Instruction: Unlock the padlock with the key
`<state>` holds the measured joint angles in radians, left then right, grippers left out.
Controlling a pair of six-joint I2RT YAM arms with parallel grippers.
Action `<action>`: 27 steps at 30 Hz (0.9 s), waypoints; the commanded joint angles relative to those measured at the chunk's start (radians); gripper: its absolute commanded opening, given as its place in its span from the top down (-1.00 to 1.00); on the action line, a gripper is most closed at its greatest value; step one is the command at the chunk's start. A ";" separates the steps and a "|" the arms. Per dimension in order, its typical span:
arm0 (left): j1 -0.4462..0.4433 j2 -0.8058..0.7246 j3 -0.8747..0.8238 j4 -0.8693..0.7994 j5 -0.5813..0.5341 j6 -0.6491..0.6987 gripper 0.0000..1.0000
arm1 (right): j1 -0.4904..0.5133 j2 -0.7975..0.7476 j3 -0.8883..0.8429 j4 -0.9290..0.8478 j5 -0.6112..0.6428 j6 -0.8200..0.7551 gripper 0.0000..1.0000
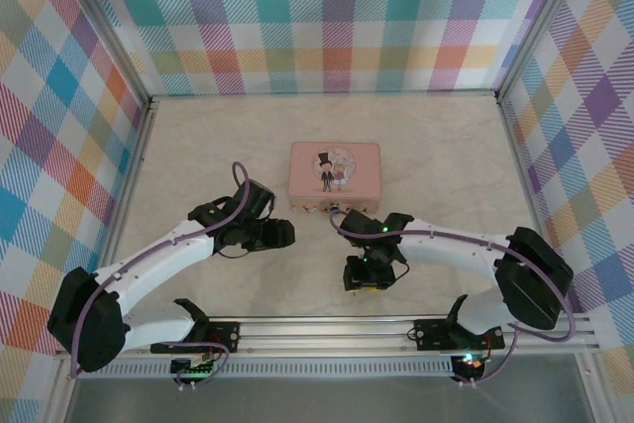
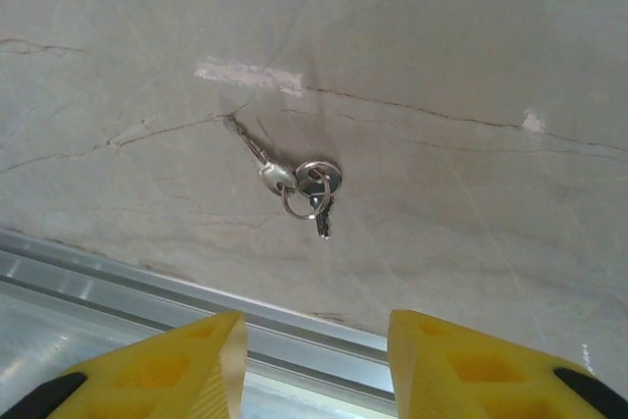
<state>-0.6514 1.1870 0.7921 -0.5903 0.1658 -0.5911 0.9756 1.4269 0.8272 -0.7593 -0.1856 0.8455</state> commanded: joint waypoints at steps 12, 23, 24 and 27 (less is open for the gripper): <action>-0.011 -0.024 -0.034 0.033 0.004 -0.025 -0.15 | 0.006 0.123 -0.022 0.129 -0.024 0.090 0.23; -0.011 -0.028 -0.050 0.051 0.013 -0.038 -0.13 | 0.007 0.181 -0.035 0.164 0.006 0.110 0.63; -0.011 -0.028 -0.051 0.053 0.014 -0.039 -0.13 | 0.005 0.183 -0.038 0.164 0.010 0.111 0.68; -0.011 -0.028 -0.058 0.059 0.017 -0.045 -0.12 | 0.005 0.187 -0.041 0.175 0.013 0.110 0.88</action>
<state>-0.6514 1.1805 0.7502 -0.5457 0.1680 -0.6182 0.9756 1.5795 0.8131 -0.6144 -0.2047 0.9424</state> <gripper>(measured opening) 0.562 0.083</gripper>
